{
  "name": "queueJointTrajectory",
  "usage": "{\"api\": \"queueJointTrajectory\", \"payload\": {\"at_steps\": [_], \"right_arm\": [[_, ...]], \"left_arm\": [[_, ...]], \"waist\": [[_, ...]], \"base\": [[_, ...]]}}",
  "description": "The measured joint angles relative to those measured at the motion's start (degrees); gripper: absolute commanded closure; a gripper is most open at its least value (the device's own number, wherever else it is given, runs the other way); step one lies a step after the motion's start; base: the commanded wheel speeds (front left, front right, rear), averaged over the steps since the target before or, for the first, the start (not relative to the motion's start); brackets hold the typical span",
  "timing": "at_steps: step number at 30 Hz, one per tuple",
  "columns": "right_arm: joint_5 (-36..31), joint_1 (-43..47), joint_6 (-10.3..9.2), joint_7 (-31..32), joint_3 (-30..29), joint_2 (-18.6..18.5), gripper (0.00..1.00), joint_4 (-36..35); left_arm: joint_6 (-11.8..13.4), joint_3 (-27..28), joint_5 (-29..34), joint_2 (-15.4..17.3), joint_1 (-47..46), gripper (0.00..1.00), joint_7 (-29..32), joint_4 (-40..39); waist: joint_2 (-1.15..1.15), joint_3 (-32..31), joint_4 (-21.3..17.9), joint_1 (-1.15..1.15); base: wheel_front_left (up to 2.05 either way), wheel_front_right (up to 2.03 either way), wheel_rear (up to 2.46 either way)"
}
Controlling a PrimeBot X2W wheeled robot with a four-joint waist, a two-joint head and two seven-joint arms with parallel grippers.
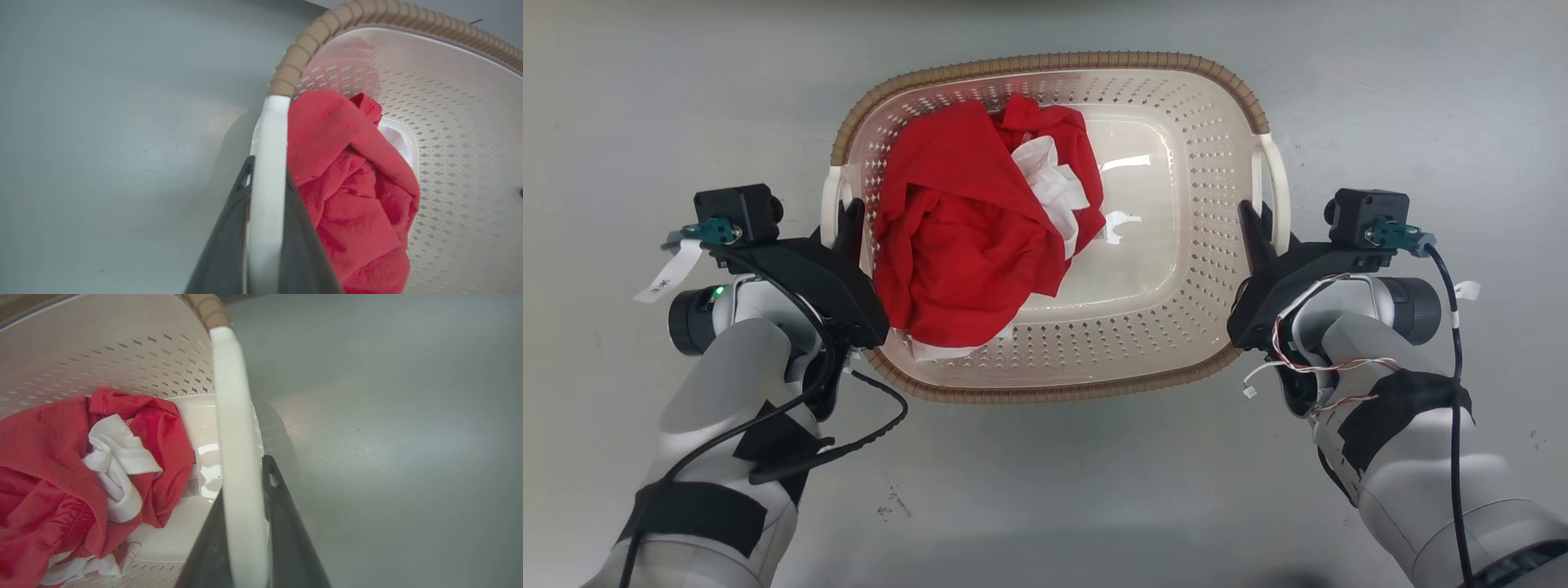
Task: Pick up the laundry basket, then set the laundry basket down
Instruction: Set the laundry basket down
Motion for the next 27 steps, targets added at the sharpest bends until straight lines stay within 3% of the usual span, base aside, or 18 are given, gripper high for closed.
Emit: {"api": "queueJointTrajectory", "payload": {"at_steps": [15, 16, 17, 18, 27], "right_arm": [[-0.1, -0.4, 0.55, -0.8, 0.2, -0.1, 1.00, 0.9], [-0.1, -0.5, 0.60, -0.8, 0.2, -0.1, 0.75, 1.0], [-0.1, -0.6, 0.85, -0.9, 0.3, -0.1, 0.00, 1.0], [-0.2, -0.8, 1.22, -1.0, 0.3, -0.1, 0.00, 1.1], [-0.9, -1.3, 3.16, -1.6, 1.1, -1.6, 0.00, 1.9]], "left_arm": [[-0.5, -0.3, 0.0, -0.3, -1.1, 1.00, 0.0, 1.3], [-0.5, -0.3, 0.0, -0.3, -1.2, 1.00, 0.0, 1.3], [-0.5, -0.3, 0.0, -0.4, -1.2, 0.67, 0.0, 1.4], [-0.5, -0.2, -0.1, -0.4, -1.2, 0.00, 0.0, 1.4], [-0.4, -0.1, -0.8, 0.4, -1.3, 0.00, 0.0, 2.9]], "waist": [[0.00, 0.3, 0.2, 0.00], [0.00, 0.3, 0.3, 0.00], [0.00, 0.4, 0.3, 0.00], [0.00, 0.4, 0.3, 0.00], [0.00, -1.0, 0.7, 0.01]], "base": [[0.00, 0.00, 0.00], [0.00, 0.00, 0.00], [0.00, 0.00, 0.00], [0.00, 0.00, 0.00], [0.00, 0.00, 0.00]]}}
